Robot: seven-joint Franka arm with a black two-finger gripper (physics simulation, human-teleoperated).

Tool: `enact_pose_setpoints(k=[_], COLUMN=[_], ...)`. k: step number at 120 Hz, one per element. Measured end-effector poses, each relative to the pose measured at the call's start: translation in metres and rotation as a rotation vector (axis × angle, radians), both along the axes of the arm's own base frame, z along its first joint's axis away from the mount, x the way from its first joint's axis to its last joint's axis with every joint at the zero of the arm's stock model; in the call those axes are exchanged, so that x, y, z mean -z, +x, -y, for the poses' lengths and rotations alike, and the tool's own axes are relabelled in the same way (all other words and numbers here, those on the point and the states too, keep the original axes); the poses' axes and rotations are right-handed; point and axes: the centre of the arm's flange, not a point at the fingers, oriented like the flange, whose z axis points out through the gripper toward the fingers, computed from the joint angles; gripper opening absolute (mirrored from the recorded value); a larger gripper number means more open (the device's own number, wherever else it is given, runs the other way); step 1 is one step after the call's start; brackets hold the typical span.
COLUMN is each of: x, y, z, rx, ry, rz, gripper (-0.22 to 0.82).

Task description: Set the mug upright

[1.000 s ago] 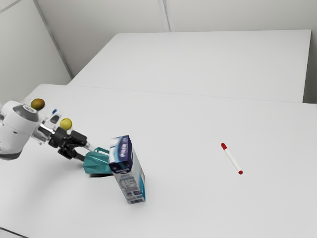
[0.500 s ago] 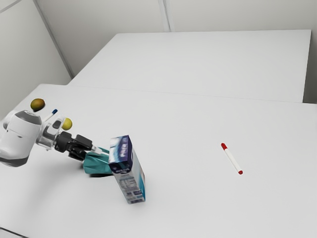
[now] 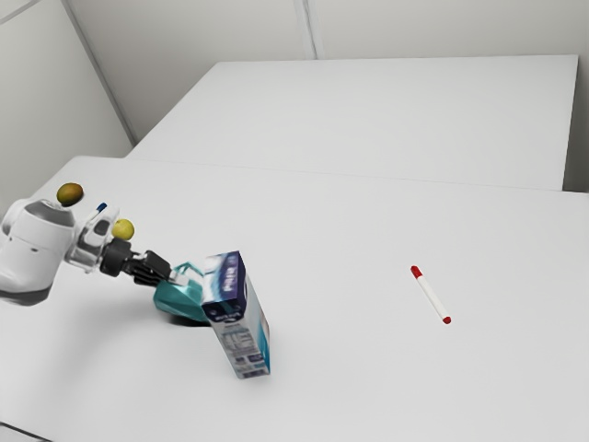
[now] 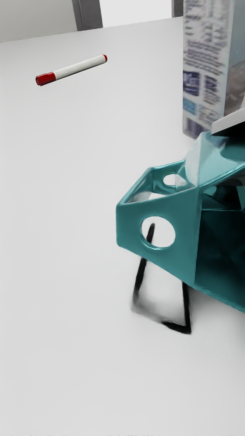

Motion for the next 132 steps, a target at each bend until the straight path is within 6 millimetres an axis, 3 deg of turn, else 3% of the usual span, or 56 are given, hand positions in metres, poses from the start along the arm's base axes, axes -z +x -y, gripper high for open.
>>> enact_pose_setpoints(k=[20,50,74,89,132], x=[-0.027,-0.09,-0.138,-0.162,-0.179], y=[0.001,0.011,0.048,0.06,0.071], z=[-0.002,0.002,0.055,0.091,0.15], rx=[0.013,0.091,0.3,0.396,0.419], ry=[0.038,0.151,0.313,0.433,0.746], rz=[0.058,0.16,0.164,0.134,-0.004], gripper=[-0.14,-0.16,-0.17,-0.17,-0.18])
